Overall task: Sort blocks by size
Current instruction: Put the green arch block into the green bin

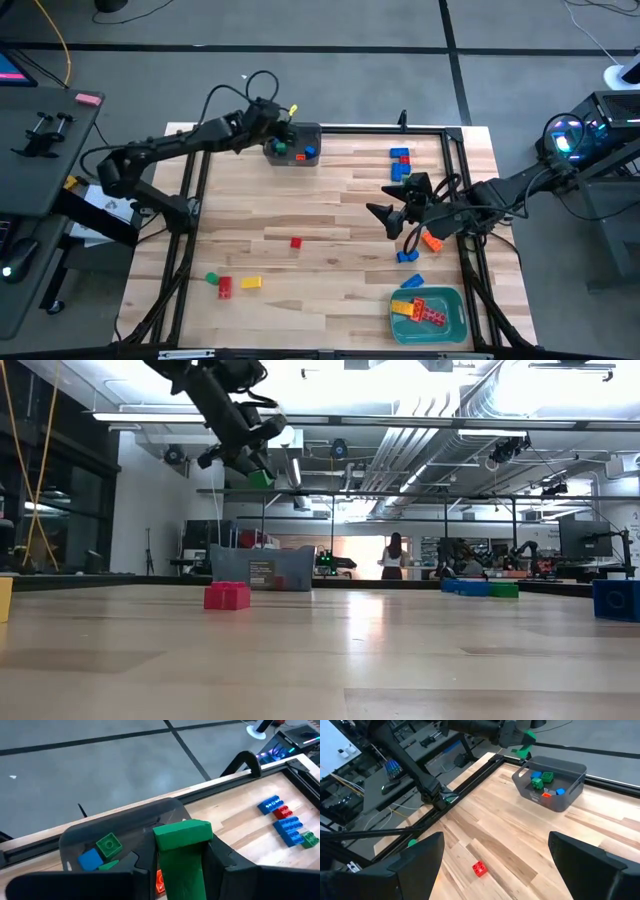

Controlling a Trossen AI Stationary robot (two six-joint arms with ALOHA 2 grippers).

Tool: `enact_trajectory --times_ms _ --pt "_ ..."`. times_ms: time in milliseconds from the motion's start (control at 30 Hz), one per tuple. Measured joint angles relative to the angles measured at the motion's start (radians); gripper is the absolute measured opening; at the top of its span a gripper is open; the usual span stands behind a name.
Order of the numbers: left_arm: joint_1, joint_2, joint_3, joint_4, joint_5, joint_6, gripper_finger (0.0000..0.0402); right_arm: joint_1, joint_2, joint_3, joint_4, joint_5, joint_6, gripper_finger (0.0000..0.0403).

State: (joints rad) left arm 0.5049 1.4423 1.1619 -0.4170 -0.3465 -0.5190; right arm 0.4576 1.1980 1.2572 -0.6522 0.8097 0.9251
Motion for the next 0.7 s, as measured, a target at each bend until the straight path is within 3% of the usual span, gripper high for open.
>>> enact_trajectory --times_ms 700 --pt "0.000 0.004 0.004 -0.005 0.000 -0.003 0.0074 0.000 0.000 0.000 -0.001 -0.002 -0.035 0.0353"
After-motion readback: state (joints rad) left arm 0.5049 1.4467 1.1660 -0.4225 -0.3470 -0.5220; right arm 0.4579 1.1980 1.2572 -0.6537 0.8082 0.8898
